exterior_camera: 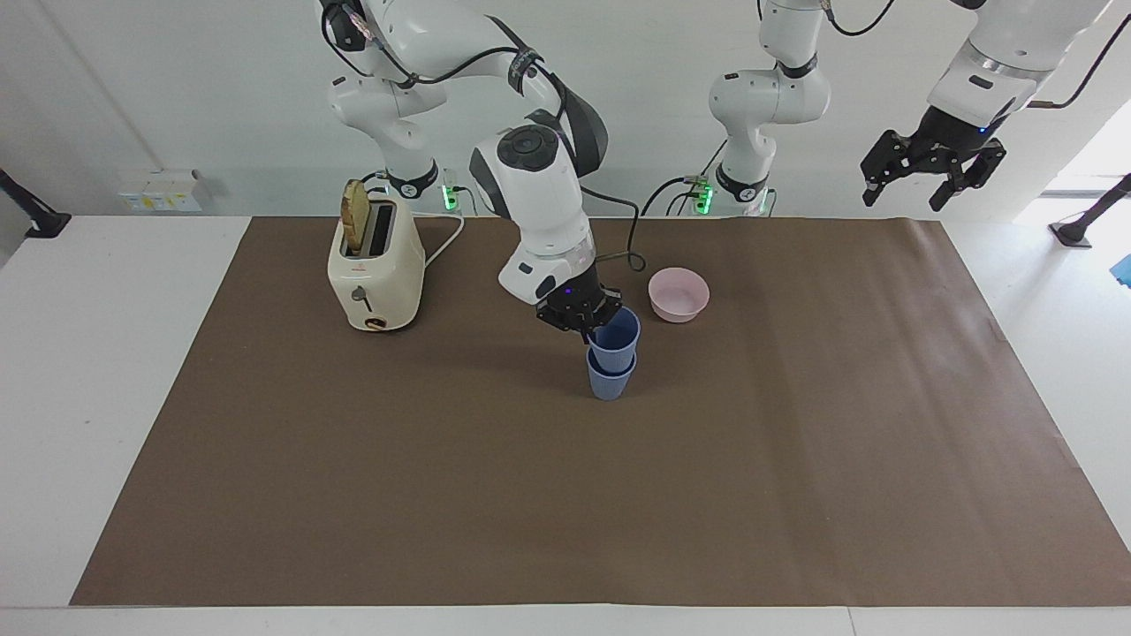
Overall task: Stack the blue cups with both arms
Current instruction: 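Lower the blue cup into the other cup and open the right gripper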
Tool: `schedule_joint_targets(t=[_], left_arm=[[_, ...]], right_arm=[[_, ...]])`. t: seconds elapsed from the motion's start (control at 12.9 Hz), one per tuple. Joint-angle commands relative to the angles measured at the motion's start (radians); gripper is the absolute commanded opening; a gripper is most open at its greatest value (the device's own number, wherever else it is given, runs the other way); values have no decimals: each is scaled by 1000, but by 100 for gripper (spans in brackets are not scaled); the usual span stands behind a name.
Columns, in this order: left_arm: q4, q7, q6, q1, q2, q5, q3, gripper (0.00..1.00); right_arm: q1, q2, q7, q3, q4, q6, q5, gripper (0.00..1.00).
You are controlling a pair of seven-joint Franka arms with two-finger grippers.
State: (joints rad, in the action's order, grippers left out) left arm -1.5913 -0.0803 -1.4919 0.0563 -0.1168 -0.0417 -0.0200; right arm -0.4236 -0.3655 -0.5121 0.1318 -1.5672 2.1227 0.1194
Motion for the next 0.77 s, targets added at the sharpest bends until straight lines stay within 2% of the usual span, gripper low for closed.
schedule_joint_targets(t=[0.0, 0.7], left_arm=[[-15, 1, 10, -13, -18, -4, 6, 100], [-13, 1, 10, -13, -18, -4, 6, 100]], right_arm=[[8, 5, 3, 8, -22, 11, -3, 0], [5, -39, 3, 8, -34, 63, -14, 0]])
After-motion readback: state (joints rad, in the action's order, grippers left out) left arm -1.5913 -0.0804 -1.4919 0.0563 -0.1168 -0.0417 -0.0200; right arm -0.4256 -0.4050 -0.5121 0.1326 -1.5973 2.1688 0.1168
